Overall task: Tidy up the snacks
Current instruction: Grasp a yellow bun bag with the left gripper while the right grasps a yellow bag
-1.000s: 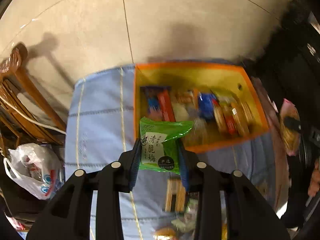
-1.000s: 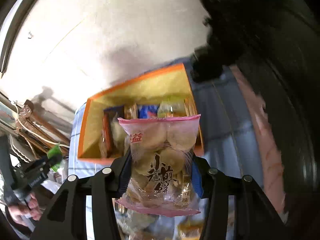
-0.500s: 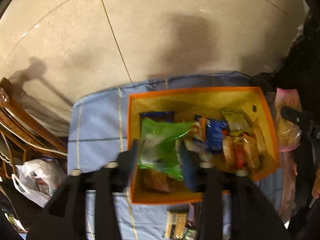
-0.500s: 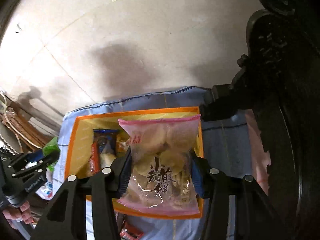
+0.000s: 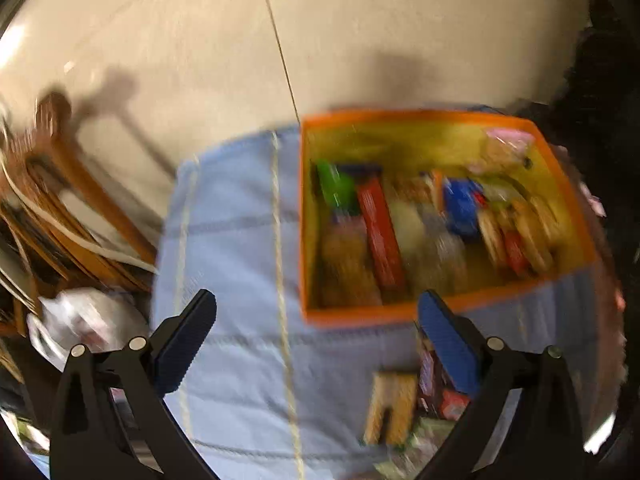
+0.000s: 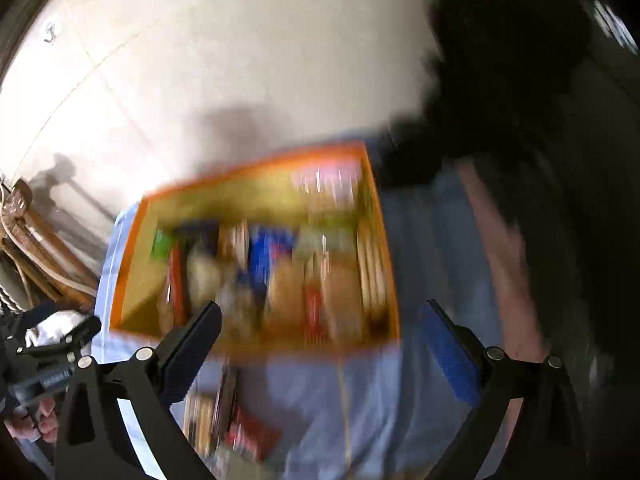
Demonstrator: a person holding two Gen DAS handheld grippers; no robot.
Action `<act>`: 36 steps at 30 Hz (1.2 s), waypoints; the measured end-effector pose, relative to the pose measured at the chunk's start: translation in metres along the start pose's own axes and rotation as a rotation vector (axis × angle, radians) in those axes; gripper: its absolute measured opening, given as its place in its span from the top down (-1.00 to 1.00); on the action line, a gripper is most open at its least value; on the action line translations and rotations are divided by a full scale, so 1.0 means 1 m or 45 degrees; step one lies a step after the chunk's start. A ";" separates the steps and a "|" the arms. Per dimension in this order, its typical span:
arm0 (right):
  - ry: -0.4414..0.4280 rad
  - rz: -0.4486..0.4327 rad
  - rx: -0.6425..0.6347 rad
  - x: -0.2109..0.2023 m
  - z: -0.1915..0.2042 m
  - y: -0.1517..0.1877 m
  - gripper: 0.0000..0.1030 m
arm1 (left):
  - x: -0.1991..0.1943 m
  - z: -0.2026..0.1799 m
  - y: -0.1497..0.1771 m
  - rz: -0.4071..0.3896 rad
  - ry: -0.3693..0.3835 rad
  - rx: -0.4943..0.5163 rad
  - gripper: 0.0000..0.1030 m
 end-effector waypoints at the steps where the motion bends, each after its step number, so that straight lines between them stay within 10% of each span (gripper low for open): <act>1: -0.009 0.001 0.019 -0.003 -0.003 0.022 -0.93 | -0.003 0.002 0.021 0.003 0.060 -0.035 -0.92; 5: -0.001 0.080 0.020 -0.005 -0.009 0.104 -0.93 | -0.005 0.011 0.082 0.074 0.159 -0.133 -0.92; 10: 0.115 0.118 -0.212 -0.024 -0.009 0.174 -0.93 | -0.010 0.025 0.139 0.145 0.051 -0.136 -0.92; 15: 0.170 0.234 0.040 -0.029 -0.055 0.223 -0.93 | -0.019 0.046 0.178 0.140 0.010 -0.193 -0.92; 26: 0.311 0.119 0.135 -0.025 -0.095 0.237 -0.93 | -0.024 0.083 0.254 0.199 -0.082 -0.274 -0.92; 36: 0.095 0.297 0.837 0.036 -0.095 0.227 -0.93 | -0.005 0.047 0.295 0.302 -0.060 -0.105 -0.92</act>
Point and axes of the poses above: each gripper's, at about its wrist camera, not at the fingertips, and x roughly the way its jaws point, z to its left, y to its underside, the point moved 5 cm from there along x, roughly the way its jaws point, and after that the axes turned 3 degrees about x, right-handed, at the moved point
